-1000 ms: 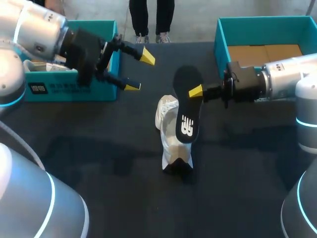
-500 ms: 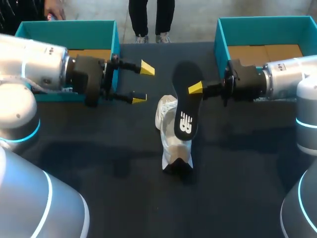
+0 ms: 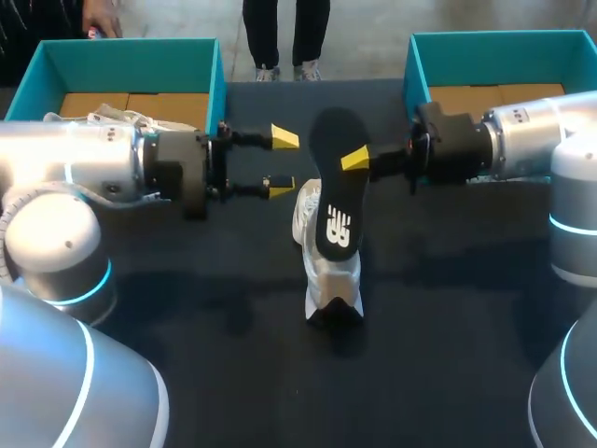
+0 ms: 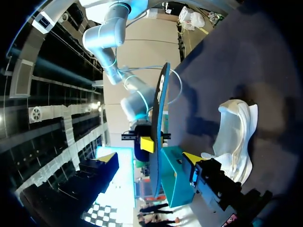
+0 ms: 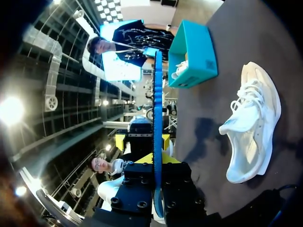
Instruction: Take the shoe out of the shoebox, open the shoe tongue, remove and reinsert the insole, then place the shoe into the shoebox
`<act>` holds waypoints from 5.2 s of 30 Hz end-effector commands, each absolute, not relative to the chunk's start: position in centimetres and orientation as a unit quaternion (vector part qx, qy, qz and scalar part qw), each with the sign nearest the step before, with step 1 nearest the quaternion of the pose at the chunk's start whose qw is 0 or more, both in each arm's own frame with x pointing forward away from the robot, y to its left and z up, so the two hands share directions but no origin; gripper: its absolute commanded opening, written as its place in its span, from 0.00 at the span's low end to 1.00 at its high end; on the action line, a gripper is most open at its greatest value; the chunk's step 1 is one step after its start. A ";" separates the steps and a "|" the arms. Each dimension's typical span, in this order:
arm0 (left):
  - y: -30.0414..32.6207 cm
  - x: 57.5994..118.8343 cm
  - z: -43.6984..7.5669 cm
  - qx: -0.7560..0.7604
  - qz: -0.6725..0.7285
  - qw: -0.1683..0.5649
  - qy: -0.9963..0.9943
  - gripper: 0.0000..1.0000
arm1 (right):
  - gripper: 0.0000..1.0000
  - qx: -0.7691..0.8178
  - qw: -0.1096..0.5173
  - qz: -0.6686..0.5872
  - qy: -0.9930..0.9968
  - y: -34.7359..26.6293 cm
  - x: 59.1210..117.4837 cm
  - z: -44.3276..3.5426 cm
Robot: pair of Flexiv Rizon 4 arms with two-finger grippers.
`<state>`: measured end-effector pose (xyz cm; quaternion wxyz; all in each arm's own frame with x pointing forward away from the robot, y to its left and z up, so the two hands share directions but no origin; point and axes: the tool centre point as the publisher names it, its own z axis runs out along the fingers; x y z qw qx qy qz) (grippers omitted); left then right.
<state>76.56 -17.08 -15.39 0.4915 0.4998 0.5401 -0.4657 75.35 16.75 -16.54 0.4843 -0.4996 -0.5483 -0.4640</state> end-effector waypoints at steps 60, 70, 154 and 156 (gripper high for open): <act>-21.8 78.7 -16.9 0.458 -0.475 0.521 0.542 0.38 | 0.00 -0.484 0.501 -0.473 -0.539 18.1 74.6 -17.1; -22.0 78.6 -17.2 0.458 -0.474 0.519 0.544 0.30 | 0.00 -0.481 0.504 -0.473 -0.539 18.3 74.7 -17.1; -18.9 74.4 -17.2 0.427 -0.591 0.343 0.593 0.00 | 1.00 -0.440 0.194 -0.422 -0.768 10.9 71.8 -18.2; -18.9 74.0 -16.9 0.419 -0.605 0.333 0.589 0.00 | 1.00 -0.426 0.180 -0.429 -0.776 10.5 71.5 -18.5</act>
